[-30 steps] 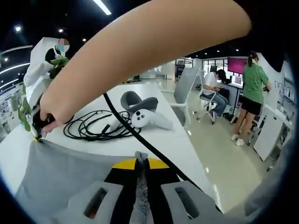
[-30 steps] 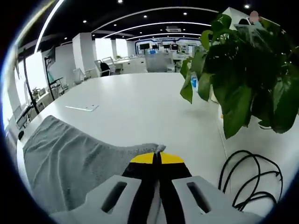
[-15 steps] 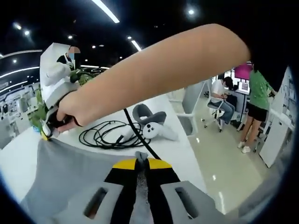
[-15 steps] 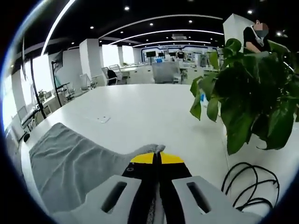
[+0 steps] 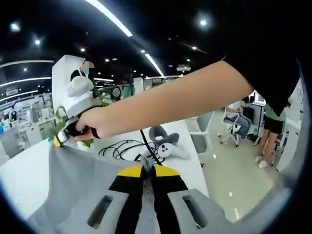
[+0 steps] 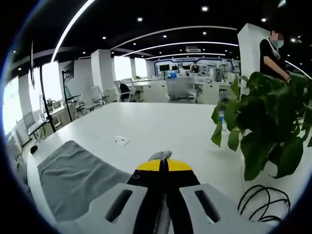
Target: Fold the towel on the table until its edges align and the towel forms a compact rectangular stack.
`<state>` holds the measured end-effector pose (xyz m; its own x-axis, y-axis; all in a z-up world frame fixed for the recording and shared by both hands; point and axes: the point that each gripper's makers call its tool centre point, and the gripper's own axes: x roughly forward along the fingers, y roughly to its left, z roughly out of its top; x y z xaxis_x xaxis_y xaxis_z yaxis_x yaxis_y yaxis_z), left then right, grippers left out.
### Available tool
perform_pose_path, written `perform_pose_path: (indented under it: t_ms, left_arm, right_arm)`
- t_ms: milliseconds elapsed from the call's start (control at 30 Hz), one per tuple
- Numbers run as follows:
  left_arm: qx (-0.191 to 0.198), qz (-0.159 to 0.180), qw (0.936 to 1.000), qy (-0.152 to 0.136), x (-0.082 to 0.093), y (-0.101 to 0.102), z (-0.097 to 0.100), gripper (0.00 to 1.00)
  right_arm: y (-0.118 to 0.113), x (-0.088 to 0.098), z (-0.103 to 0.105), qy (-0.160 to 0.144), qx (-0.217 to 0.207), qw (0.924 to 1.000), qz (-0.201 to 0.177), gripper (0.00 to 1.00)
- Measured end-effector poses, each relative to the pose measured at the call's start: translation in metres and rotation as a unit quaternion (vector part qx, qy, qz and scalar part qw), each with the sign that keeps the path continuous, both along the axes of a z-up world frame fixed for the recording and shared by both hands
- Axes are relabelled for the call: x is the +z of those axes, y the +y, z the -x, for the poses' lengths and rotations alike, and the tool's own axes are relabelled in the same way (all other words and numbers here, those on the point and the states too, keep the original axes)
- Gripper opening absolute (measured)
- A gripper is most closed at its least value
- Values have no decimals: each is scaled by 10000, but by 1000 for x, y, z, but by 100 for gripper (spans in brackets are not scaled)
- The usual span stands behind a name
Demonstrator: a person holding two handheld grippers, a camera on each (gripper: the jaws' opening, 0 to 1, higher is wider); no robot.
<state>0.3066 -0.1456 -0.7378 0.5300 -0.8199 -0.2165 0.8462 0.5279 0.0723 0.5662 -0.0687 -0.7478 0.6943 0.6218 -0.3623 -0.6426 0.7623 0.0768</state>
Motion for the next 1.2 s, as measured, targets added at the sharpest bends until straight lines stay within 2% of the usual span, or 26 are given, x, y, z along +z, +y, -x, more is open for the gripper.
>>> perform_pose_path:
  t_ms: [133, 300, 533, 633, 867, 1200]
  left_arm:
    - [71, 83, 9999, -74, 11, 8, 5, 7]
    - [223, 262, 9991, -247, 33, 21, 9, 7]
    - [516, 451, 9965, -476, 61, 52, 14, 7]
    - [655, 520, 9949, -566, 72, 65, 17, 7]
    - [974, 732, 9897, -754, 98, 96, 28, 7]
    - [1344, 890, 9821, -978, 119, 133, 37, 7]
  right_arm:
    - [8, 14, 3, -121, 27, 9999, -8, 0]
    - [23, 38, 7, -279, 77, 9995, -158, 0]
    - [52, 69, 17, -442, 271, 9981, -332, 0]
    - [62, 76, 20, -449, 338, 9978, -358, 0]
    - [90, 105, 29, -616, 548, 9957, -417, 0]
    - [134, 128, 43, -777, 808, 9925, -491, 0]
